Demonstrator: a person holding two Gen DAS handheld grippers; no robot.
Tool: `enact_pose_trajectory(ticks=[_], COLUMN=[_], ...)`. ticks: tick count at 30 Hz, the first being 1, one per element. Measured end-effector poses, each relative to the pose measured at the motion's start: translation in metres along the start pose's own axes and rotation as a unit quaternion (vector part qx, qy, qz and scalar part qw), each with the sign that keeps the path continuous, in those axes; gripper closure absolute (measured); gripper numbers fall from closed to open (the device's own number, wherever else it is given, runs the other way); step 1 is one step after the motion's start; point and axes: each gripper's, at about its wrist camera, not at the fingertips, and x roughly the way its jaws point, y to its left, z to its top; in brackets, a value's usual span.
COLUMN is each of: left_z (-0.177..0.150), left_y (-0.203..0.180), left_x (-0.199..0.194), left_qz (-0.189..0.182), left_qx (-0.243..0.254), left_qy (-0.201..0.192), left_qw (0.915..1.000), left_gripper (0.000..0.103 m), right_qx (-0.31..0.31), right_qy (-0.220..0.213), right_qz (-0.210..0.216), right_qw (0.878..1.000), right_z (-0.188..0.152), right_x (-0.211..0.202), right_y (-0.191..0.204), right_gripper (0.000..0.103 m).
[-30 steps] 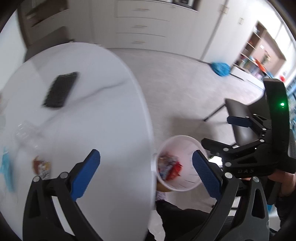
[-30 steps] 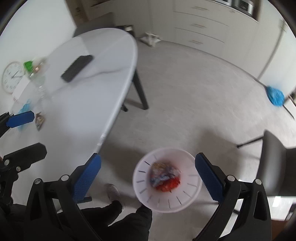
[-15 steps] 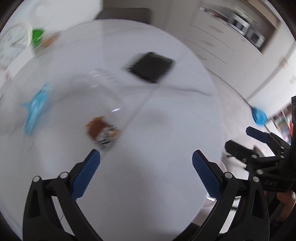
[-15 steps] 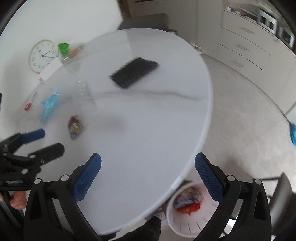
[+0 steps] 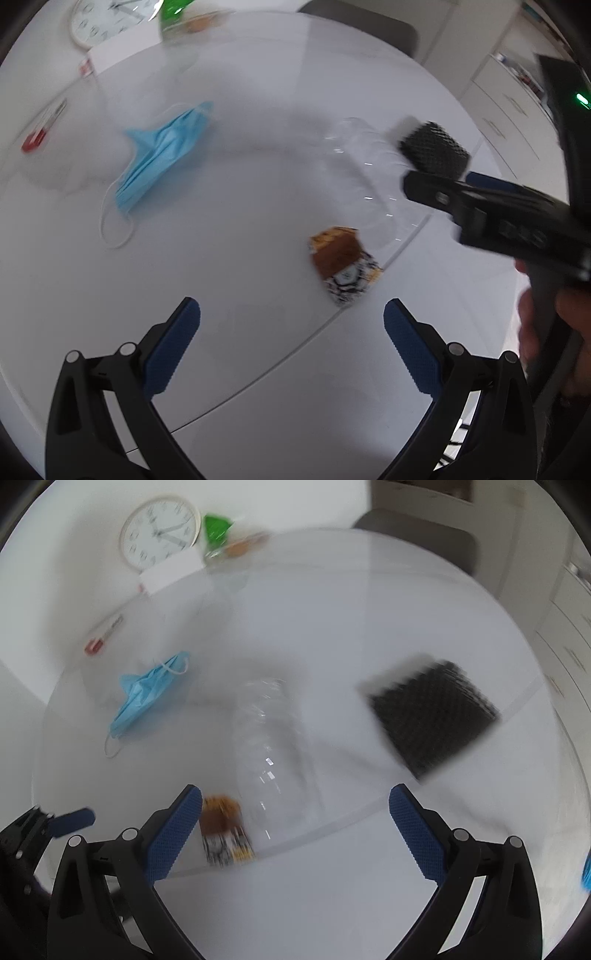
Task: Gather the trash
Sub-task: 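Move both tools back over the table toward the remaining trash, then grasp the brown snack box with the left tool while the right tool grasps the clear plastic bottle, then carry both items to the wastebasket and open both tools to drop them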
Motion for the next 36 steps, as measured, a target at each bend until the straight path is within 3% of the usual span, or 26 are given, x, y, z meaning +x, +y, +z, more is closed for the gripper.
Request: enact_pose_trajectory(ticks=[2,5,9,14,22,31,36], left_z=[0.002,0.006,0.011,0.018,0.031,0.037,0.038], left_y=[0.005,0.008,0.004,-0.010,-0.038,-0.045,-0.055], left_x=[0.003,0.009,0.016,0.028,0.056,0.085,0.087], left_qz=[-0.001,-0.005,-0.017,-0.024,-0.013,0.014,0.024], left_qx=[-0.011,-0.025,-0.035,-0.035,-0.041,-0.109,-0.096], left_qy=[0.005,0.012,0.022,0.031,0.054,0.084,0.082], left_qw=[0.9999,0.9996,0.9990,0.9986,0.9976,0.9904,0.9917], left_gripper=[0.008,0.008,0.008,0.008,0.010,0.039,0.062], right_qx=[-0.011,-0.020,-0.023,0.009,0.075,0.131,0.141], right_qy=[0.016,0.042,0.068,0.053,-0.001,-0.021,-0.018], right_qz=[0.001,0.005,0.019,0.036,0.028,0.012,0.004], right_qw=[1.000,0.999,0.997,0.998,0.997,0.991,0.990], right_z=[0.012,0.020,0.022,0.021,-0.004,-0.052,-0.064], right_x=[0.021,0.046,0.063,0.049,-0.015,-0.057,-0.061], right_y=[0.006,0.011,0.008,-0.012,-0.064,-0.106,-0.117], right_gripper=[0.003,0.013,0.040,0.042,0.041,0.041,0.041])
